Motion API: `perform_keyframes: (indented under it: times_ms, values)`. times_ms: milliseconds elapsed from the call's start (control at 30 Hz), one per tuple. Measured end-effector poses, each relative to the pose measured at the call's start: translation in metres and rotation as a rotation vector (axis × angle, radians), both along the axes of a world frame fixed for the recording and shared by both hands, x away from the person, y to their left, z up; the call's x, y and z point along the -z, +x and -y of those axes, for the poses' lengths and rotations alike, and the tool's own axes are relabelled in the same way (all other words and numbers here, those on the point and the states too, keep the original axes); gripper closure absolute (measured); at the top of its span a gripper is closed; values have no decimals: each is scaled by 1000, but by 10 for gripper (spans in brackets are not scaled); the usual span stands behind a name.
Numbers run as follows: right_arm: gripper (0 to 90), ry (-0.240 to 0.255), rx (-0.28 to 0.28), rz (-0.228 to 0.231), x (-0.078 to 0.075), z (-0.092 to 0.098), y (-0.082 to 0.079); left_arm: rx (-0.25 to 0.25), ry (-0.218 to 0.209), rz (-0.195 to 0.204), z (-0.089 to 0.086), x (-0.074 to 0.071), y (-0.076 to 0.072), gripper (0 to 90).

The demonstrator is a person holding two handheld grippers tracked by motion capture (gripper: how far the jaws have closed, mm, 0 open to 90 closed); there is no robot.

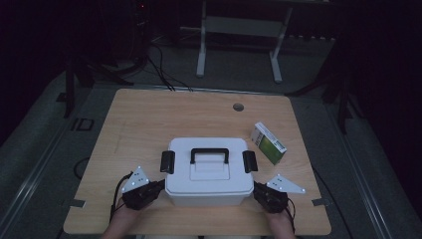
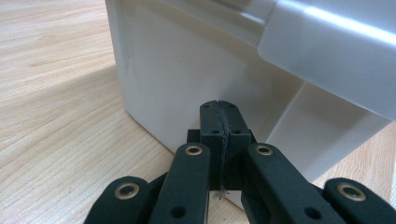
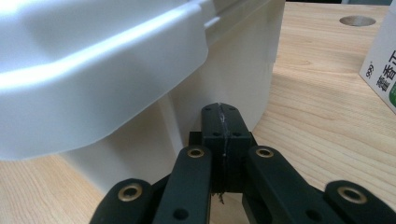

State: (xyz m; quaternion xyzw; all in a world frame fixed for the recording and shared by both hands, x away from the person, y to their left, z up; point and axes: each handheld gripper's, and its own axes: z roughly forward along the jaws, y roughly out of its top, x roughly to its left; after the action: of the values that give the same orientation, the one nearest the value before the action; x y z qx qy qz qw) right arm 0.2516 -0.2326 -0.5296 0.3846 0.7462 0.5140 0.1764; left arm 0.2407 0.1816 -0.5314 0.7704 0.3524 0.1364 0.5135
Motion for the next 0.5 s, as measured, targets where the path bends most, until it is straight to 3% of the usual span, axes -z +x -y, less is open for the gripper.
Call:
perform_keyframes:
  times_ms: [500]
  values:
    - [900, 7, -7, 1, 0, -8, 6, -19, -12, -14, -7, 1, 5, 899]
